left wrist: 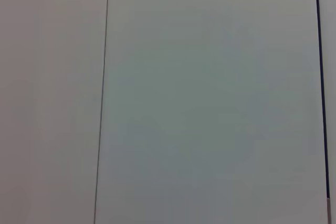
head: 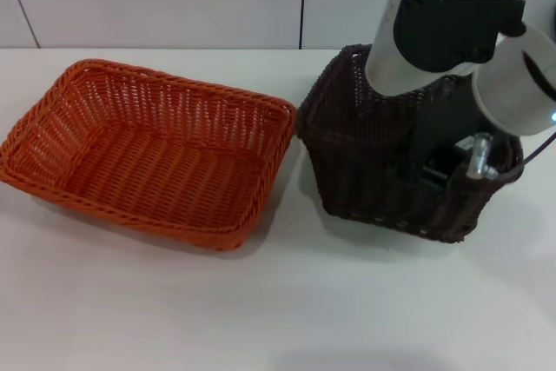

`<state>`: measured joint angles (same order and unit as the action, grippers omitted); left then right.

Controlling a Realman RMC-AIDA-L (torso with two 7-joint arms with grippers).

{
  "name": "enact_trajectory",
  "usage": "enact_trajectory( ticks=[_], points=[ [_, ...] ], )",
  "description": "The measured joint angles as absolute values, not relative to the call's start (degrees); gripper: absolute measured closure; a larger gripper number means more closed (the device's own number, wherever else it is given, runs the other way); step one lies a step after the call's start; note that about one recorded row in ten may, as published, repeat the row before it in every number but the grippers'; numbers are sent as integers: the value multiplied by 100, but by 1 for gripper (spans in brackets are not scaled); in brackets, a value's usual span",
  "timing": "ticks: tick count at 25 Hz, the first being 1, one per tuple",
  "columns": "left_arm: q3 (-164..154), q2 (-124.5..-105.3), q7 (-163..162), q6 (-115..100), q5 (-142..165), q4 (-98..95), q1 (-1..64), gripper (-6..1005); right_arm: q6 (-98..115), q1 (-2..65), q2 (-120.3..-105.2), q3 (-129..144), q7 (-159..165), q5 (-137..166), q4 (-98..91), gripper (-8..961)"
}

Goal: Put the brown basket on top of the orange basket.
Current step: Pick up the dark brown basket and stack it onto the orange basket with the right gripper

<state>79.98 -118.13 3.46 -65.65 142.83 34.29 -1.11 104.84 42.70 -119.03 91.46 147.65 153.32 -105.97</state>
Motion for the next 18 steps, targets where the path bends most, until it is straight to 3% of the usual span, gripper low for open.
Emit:
enact_trajectory(
  ticks=[18],
  points=[
    [7989, -11812, 361, -6601, 14288, 3410, -118, 271, 10682, 4378, -11919, 9376, 14959, 15863, -10976, 776]
  ],
)
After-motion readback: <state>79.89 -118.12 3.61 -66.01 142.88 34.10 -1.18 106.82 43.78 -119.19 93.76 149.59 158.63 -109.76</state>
